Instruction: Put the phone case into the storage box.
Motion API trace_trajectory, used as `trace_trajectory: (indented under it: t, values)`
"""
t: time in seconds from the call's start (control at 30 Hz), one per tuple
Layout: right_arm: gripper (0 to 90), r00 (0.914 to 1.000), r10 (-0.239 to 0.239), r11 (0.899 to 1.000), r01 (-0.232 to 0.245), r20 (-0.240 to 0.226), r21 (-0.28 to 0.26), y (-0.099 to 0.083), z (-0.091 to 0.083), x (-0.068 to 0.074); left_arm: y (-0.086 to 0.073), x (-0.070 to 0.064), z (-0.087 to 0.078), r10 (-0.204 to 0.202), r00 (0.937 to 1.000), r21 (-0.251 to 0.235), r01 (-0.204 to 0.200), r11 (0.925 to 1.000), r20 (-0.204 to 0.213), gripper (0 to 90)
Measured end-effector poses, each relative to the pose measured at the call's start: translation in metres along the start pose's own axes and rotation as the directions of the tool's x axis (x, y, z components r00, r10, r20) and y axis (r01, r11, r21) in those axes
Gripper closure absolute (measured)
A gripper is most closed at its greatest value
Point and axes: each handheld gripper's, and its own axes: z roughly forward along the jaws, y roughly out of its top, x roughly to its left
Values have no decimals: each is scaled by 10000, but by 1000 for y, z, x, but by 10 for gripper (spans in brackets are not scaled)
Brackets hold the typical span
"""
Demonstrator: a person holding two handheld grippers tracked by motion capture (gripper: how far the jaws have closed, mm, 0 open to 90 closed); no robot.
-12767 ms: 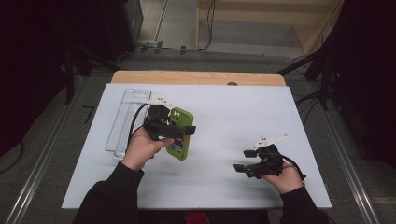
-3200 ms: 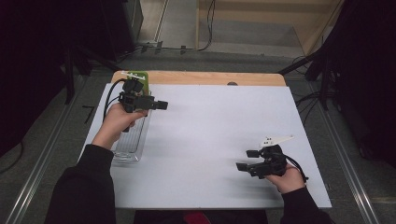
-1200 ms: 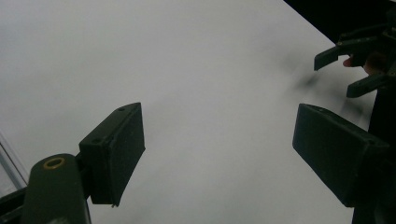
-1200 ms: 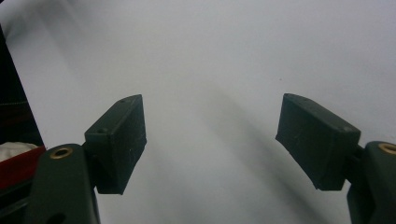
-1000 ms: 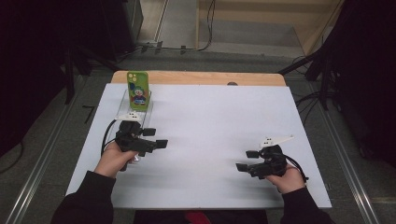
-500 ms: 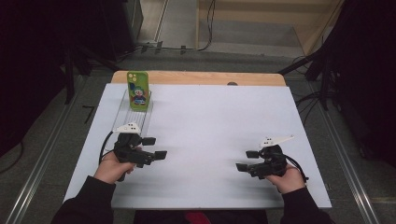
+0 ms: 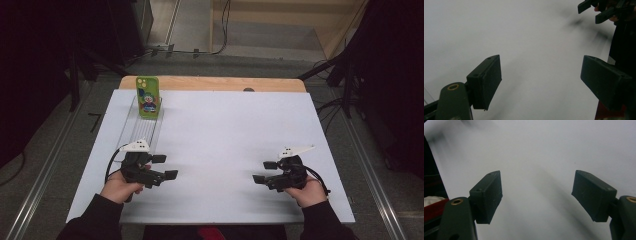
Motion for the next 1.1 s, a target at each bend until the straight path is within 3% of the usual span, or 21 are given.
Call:
trace_trajectory:
  t: [0.53,0.9,1.1]
  values:
    - [223,10000,-37,10000,37,13,-37,0,0,0,-16,0,-6,-15,9998,45,16,10000,-219,175]
    - [223,10000,-41,10000,41,-35,-56,0,-1,0,-26,4,-14,-271,9993,30,272,9996,-254,176]
    - [223,10000,-60,10000,59,-20,-42,0,0,-1,-32,6,-17,-262,9985,156,270,9995,-471,176]
